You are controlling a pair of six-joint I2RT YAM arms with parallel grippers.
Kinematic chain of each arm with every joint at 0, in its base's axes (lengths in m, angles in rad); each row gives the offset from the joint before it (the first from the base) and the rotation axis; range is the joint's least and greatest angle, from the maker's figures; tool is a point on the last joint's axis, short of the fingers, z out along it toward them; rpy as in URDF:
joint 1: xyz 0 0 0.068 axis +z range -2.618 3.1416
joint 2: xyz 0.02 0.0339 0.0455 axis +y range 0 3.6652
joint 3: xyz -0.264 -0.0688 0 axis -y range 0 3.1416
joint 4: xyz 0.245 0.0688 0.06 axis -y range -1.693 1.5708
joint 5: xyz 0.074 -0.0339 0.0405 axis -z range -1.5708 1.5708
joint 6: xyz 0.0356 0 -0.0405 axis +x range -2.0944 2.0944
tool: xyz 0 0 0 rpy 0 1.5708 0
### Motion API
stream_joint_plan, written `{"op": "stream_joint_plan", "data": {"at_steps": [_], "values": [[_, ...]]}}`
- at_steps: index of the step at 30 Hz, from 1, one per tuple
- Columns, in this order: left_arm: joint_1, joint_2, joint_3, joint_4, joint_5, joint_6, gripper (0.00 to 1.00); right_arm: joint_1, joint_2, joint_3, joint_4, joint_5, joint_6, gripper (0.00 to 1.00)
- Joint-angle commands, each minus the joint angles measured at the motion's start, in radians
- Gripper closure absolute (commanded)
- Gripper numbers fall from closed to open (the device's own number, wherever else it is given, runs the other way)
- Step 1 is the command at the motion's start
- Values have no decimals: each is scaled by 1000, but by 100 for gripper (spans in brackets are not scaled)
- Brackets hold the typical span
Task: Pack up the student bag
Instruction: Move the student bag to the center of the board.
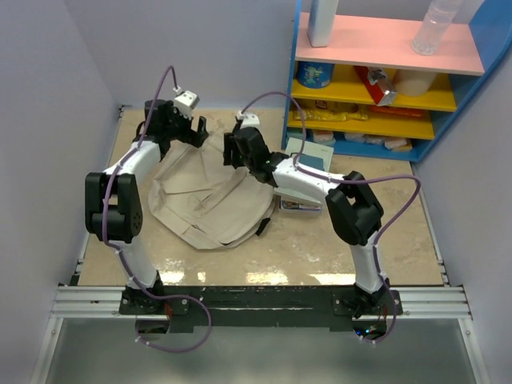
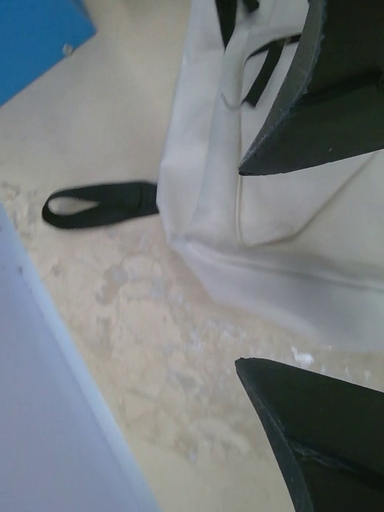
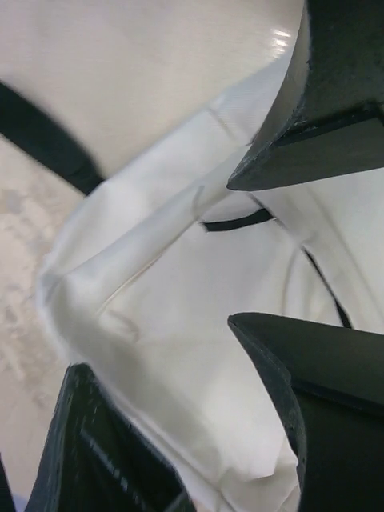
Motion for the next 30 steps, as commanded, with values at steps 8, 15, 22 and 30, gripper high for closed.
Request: {"op": "stream_joint_plan", "data": {"at_steps": [8, 15, 22, 30], "values": [[7, 27, 61, 39, -20, 81, 0, 0, 126, 182, -72, -30, -313, 45], [9, 73, 95, 26, 35, 133, 0, -1, 163, 202, -85, -57, -316, 51], [9, 107, 119, 12, 63, 163, 0, 0, 199, 245, -100, -60, -318, 55], [21, 119, 105, -7, 98, 177, 0, 0, 232, 271, -111, -63, -336, 58]]}}
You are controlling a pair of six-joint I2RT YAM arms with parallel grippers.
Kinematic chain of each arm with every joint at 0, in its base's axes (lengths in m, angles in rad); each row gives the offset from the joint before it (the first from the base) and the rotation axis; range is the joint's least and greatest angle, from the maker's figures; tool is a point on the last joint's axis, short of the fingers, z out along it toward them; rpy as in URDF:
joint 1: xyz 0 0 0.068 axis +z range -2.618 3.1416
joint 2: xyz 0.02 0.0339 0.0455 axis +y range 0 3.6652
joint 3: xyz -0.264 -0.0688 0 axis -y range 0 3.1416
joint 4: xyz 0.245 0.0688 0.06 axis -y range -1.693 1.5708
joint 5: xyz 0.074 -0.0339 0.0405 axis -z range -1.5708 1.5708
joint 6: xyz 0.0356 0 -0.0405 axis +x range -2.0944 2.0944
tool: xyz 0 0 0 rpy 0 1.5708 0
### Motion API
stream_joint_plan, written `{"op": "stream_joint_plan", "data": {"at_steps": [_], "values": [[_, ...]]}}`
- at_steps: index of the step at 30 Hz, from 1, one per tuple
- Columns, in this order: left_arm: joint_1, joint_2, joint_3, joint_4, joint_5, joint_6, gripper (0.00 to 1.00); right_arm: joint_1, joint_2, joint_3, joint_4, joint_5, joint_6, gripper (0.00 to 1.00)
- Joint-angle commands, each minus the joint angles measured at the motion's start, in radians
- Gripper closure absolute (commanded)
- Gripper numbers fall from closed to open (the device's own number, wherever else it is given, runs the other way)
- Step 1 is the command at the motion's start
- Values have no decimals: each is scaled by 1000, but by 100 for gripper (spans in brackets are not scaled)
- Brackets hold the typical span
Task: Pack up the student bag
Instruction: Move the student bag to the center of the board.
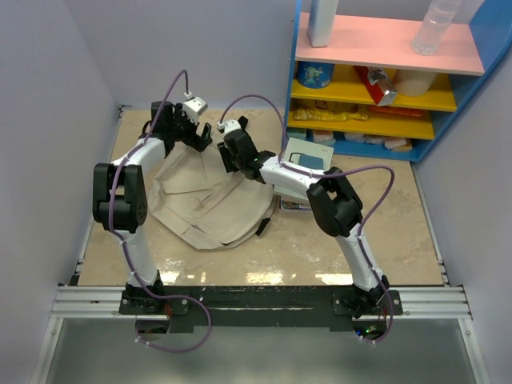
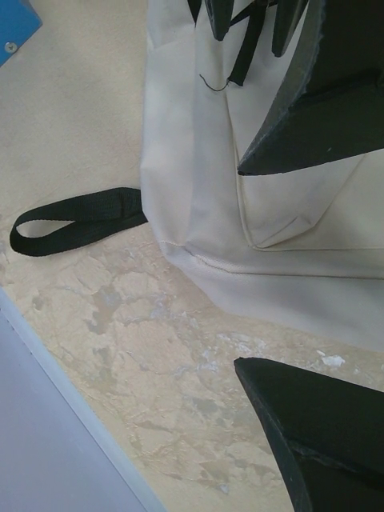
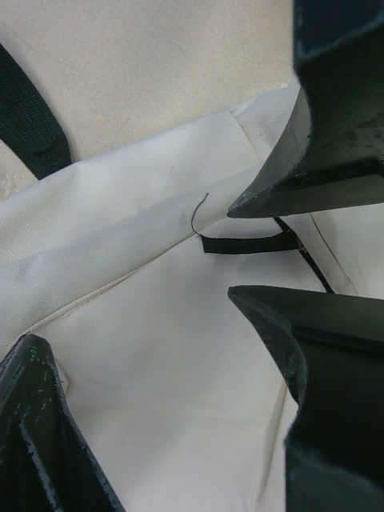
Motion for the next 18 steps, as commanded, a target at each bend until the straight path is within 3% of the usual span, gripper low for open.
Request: {"op": "stream_joint_plan", "data": {"at_steps": [1, 8, 12, 15, 16, 18], "values": [[10, 5, 23, 20, 40, 30, 0, 0, 39, 57, -3, -16, -25, 59], [15, 5, 20, 24, 43, 27, 0, -2, 62, 86, -16, -11, -38, 68], [15, 2, 3, 37, 37, 23, 1, 0, 61, 86, -18, -16, -34, 83], [16, 5, -6, 40, 27, 22, 18, 0, 47, 73, -9, -13, -25, 91], [16, 8, -6, 26, 27, 26, 29, 0, 41, 56, -6, -13, -17, 92], [18, 11, -26, 21, 18, 31, 41, 1, 12, 33, 13, -10, -14, 95]]}}
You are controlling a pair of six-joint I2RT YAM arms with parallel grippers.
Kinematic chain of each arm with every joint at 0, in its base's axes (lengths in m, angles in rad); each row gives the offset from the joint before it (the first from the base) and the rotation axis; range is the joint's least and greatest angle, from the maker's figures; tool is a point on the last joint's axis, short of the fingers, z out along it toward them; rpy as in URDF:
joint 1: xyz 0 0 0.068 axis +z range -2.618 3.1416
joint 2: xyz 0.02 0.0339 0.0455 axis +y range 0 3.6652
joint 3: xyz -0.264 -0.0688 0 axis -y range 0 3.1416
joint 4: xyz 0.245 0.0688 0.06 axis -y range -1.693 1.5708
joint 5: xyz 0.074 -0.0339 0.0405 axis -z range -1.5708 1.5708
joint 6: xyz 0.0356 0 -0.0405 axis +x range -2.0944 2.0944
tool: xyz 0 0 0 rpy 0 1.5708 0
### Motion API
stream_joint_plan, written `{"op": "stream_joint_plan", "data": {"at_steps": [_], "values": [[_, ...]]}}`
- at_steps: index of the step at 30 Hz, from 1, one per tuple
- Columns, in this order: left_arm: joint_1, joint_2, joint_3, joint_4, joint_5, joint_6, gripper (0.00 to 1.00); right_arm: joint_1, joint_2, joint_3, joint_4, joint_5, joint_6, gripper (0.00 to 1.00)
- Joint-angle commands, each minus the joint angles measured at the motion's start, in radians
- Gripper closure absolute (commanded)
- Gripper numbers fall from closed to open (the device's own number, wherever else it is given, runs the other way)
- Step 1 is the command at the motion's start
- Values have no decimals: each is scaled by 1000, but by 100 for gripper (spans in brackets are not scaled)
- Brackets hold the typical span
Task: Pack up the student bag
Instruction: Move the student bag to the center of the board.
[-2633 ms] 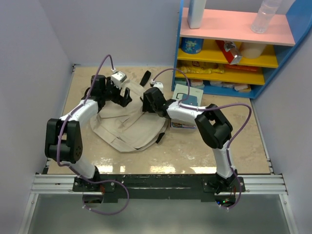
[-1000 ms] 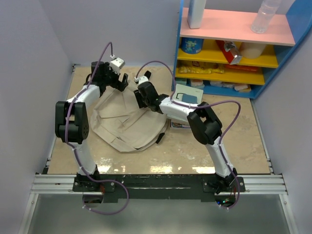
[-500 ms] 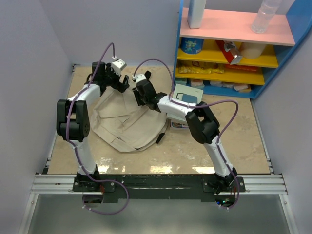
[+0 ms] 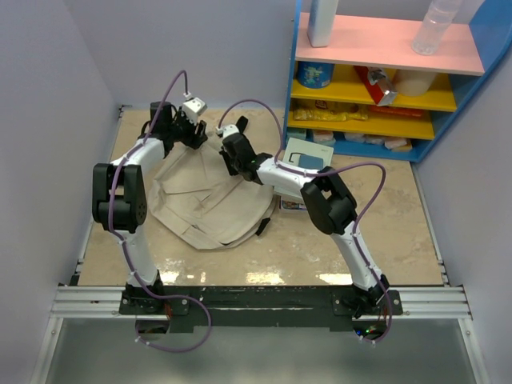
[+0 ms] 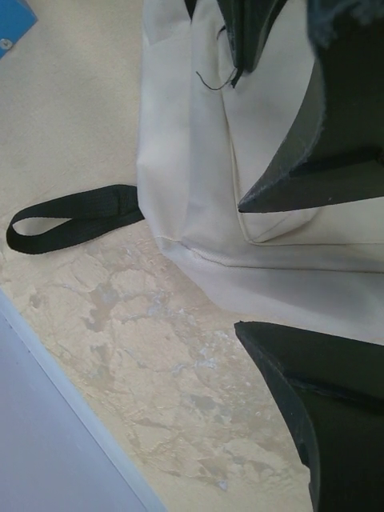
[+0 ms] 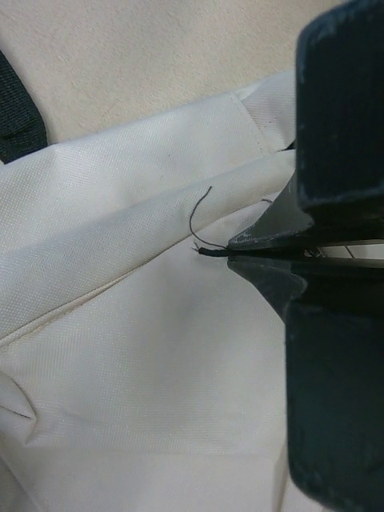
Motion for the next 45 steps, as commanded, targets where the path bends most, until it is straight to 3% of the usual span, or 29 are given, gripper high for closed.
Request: {"op": "stream_joint_plan", "data": {"at_steps": [1, 3, 11, 17, 19, 21, 22, 24, 26, 27, 33, 41, 45], "values": [[11, 13, -38, 28, -4, 29, 54, 0, -76, -35, 30, -4, 14, 95], [15, 11, -78, 34, -24, 32, 61, 1, -103, -66, 47, -2, 14, 98], [73, -35, -221, 57, 7, 17, 62, 1, -143, -104, 82, -30, 47, 100], [95, -108, -343, 11, 61, 18, 68, 36, -139, -104, 92, -67, 58, 100], [104, -145, -388, -27, 74, 20, 65, 62, -134, -106, 87, -59, 40, 100], [110, -205, -428, -65, 78, 25, 49, 76, -131, -113, 87, -53, 37, 100], [121, -238, -429, -85, 75, 29, 45, 84, -136, -118, 90, -55, 35, 100], [141, -271, -408, -143, 84, 22, 33, 89, -146, -138, 101, -61, 35, 100], [172, -309, -350, -185, 100, 18, 27, 93, -157, -152, 111, -68, 40, 100], [181, -317, -321, -243, 111, 28, 18, 93, -171, -165, 112, -71, 40, 100], [183, -300, -138, -381, 323, 161, 2, 96, -218, -227, 158, -81, 54, 100], [60, -36, 84, -489, 425, 501, 3, 98, -258, -293, 210, -79, 72, 100], [63, 106, 254, -825, 476, 887, 5, 98, -264, -300, 224, -97, 70, 100]]}}
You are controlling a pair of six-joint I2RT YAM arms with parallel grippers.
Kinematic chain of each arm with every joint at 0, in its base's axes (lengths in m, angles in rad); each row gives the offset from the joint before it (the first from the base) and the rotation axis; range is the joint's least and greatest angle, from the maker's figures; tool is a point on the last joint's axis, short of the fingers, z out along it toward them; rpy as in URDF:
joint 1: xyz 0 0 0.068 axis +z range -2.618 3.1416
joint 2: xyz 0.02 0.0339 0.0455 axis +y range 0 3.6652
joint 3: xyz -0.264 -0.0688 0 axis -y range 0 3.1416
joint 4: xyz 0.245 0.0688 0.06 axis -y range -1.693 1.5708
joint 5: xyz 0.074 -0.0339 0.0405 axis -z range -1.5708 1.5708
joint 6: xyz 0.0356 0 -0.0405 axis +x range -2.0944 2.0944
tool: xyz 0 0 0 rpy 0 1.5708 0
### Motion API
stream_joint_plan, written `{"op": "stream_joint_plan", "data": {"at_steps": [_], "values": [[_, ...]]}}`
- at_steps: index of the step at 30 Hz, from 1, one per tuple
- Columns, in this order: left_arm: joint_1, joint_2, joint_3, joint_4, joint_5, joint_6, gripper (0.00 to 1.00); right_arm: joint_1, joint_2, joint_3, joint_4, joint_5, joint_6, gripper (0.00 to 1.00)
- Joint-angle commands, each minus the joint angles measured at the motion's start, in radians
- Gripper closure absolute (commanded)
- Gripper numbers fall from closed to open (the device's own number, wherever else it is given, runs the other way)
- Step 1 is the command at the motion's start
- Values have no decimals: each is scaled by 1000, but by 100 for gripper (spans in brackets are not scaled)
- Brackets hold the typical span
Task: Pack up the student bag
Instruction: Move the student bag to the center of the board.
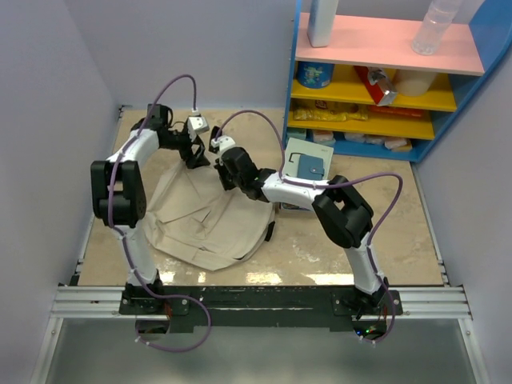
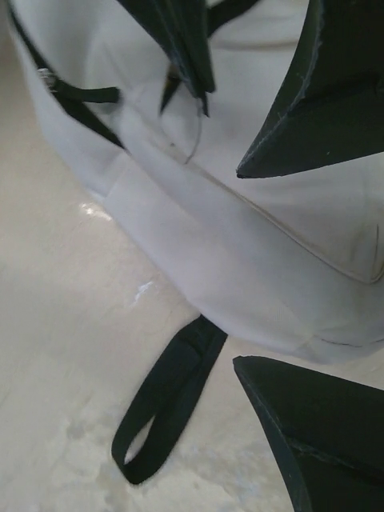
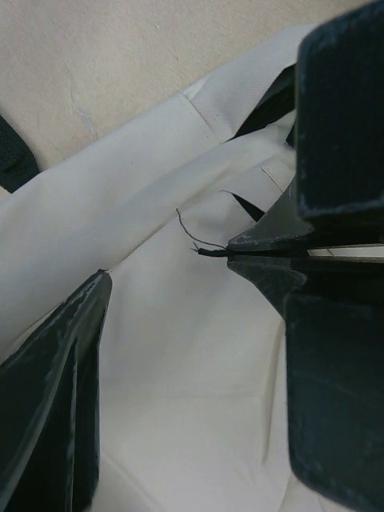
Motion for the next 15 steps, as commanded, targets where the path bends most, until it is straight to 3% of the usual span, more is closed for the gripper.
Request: {"op": "stream_joint_plan", "data": {"at_steps": [1, 9, 15], "values": [[12, 131, 164, -355, 102, 453, 5, 1, -48, -12, 61, -25, 11, 100], [11, 156, 218, -580, 102, 739, 8, 1, -60, -3, 58, -33, -5, 100], [3, 165, 222, -628, 105, 791, 11, 1, -82, 4, 56, -53, -6, 100]]}}
